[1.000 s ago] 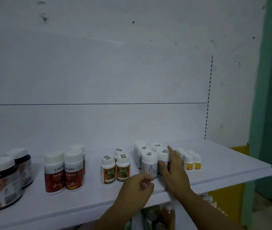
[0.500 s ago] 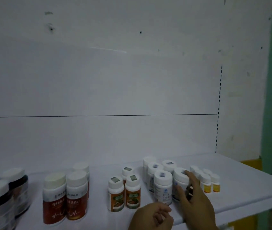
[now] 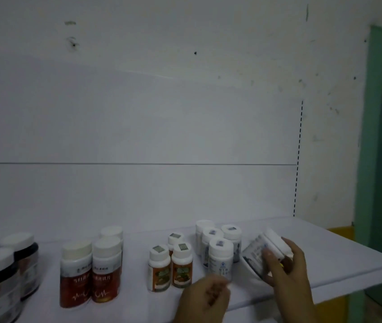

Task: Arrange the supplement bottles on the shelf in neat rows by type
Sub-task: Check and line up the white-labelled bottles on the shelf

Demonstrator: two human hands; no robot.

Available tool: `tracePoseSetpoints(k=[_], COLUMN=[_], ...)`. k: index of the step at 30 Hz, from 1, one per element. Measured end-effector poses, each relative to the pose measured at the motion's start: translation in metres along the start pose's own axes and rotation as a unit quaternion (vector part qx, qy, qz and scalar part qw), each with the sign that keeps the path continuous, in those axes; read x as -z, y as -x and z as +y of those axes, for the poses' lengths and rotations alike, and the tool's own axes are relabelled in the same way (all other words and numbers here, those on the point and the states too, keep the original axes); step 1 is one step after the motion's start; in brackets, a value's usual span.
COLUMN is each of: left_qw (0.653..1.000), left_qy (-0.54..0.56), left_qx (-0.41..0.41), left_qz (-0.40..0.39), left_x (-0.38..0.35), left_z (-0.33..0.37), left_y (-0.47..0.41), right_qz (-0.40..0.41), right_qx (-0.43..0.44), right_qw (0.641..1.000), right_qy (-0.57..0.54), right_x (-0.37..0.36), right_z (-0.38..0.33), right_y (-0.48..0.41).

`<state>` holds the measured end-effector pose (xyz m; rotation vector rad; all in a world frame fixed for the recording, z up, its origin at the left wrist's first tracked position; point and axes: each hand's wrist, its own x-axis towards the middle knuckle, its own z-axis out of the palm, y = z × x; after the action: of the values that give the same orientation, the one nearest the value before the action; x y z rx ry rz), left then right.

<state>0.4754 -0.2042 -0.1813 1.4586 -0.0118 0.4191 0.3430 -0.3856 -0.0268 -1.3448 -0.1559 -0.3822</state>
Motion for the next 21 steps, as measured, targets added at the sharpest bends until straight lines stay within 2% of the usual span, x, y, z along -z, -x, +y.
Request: tracePoseSetpoints(k=[1, 2, 3, 4, 5, 13, 17, 21], left_qw=[0.998, 0.984, 0.991, 0.973, 0.955, 0.901, 0.895, 0.89], left_qy=[0.032, 0.124, 0.112, 0.211, 0.26, 0.365, 0.386, 0.4], left_qx=[0.051, 0.088, 0.056, 0.073, 0.132, 0.214, 0.207, 0.207], left_qz=[-0.028, -0.095, -0.054, -0.054, -0.057, -0.091, -0.089, -0.067], left_x=[-0.005, -0.001, 0.009, -0.02, -0.016, -0.018, -0.016, -0.017], left_z=[0.117, 0.181, 0.216, 0.201, 0.202, 0.21, 0.213, 0.212], left_y=[0.098, 0.158, 0.207, 0.158, 0.173, 0.18, 0.186, 0.189], right_qz=[-0.031, -0.064, -0.089, -0.105, -0.114, -0.144, -0.15, -0.15], right_qx=[-0.014, -0.023, -0.022, -0.017, -0.011, -0.012, -0.003, -0.037], right_qw=[0.999, 0.997, 0.995, 0.994, 0.993, 0.989, 0.989, 0.987], right_qy=[-0.026, -0.04, -0.038, -0.03, -0.025, -0.011, 0.016, 0.043], right_x=[0.001, 0.002, 0.003, 0.003, 0.003, 0.003, 0.001, -0.002], right_z=[-0.008, -0.015, -0.02, -0.023, -0.026, -0.038, -0.043, -0.049], right_y=[0.006, 0.012, 0.017, 0.02, 0.024, 0.041, 0.043, 0.04])
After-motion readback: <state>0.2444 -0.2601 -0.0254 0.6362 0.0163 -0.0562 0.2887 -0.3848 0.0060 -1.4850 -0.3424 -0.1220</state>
